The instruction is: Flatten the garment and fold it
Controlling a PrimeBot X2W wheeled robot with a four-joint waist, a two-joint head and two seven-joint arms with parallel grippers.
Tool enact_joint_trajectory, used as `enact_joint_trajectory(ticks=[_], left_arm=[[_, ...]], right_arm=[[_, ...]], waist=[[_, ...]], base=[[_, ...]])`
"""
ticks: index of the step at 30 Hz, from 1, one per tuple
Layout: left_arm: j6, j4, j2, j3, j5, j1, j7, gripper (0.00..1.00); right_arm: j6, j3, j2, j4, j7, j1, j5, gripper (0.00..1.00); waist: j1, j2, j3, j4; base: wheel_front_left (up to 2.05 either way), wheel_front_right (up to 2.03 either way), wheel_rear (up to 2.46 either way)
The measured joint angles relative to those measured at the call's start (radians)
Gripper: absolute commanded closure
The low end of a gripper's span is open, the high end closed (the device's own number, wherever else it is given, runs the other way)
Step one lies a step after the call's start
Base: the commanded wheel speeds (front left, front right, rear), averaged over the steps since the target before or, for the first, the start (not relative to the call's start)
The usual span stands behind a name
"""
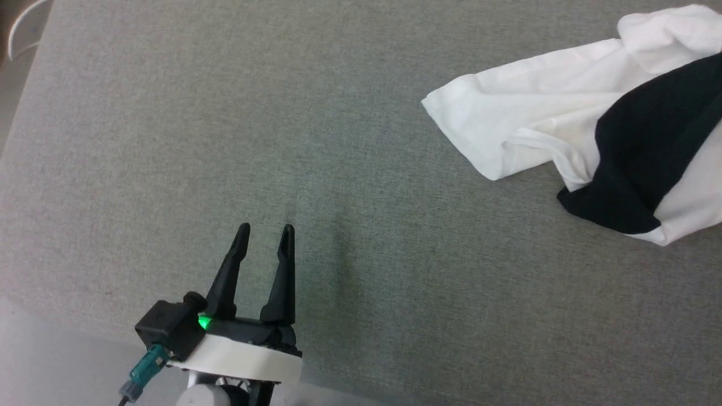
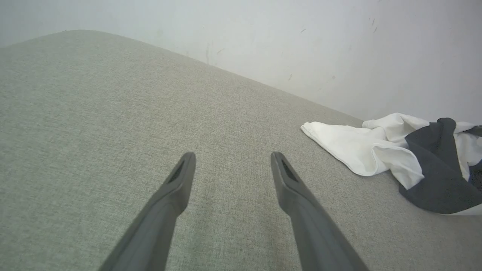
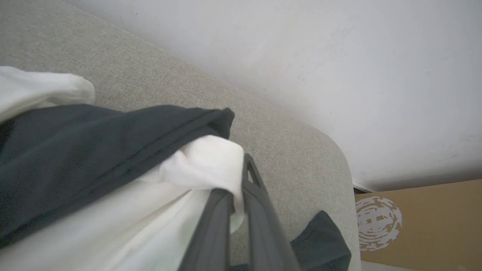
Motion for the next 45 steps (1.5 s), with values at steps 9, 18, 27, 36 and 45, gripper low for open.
enact_joint_trajectory(ticks=[9, 18, 27, 36, 45], left_arm=[[-0.003, 0.038, 0.0, -0.008, -0.007, -0.007, 0.0, 0.0], [-0.002, 0.044, 0.0, 0.003, -0.004, 0.03, 0.0, 0.0], [-0.002, 0.043, 0.0, -0.015, -0.006, 0.031, 0.0, 0.0], [-0.003, 0.044, 0.0, -0.036, -0.006, 0.003, 0.0, 0.0], [-0.003, 0.049, 0.0, -0.052, -0.008, -0.014, 0.0, 0.0]], right_arm=[[-0.001, -0.063, 0.193, 0.086, -0.014, 0.001, 0.004, 0.0], [-0.001, -0.097, 0.232, -0.068, 0.199, 0.044, 0.189, 0.0], [-0.001, -0.168, 0.329, -0.199, 0.346, 0.146, 0.229, 0.0], [-0.001, -0.229, 0.395, -0.172, 0.323, 0.138, 0.161, 0.0], [-0.001, -0.272, 0.437, -0.101, 0.313, 0.094, 0.069, 0.66]], waist=[[0.0, 0.0, -0.006, 0.005], [-0.0003, 0.0, -0.094, -0.045], [-0.0002, 0.0, -0.119, -0.075], [0.0, 0.0, -0.074, -0.02], [0.0, 0.0, -0.03, 0.023]], base=[[0.0, 0.0, 0.0], [0.0, 0.0, 0.0], [0.0, 0.0, 0.0], [0.0, 0.0, 0.0], [0.0, 0.0, 0.0]])
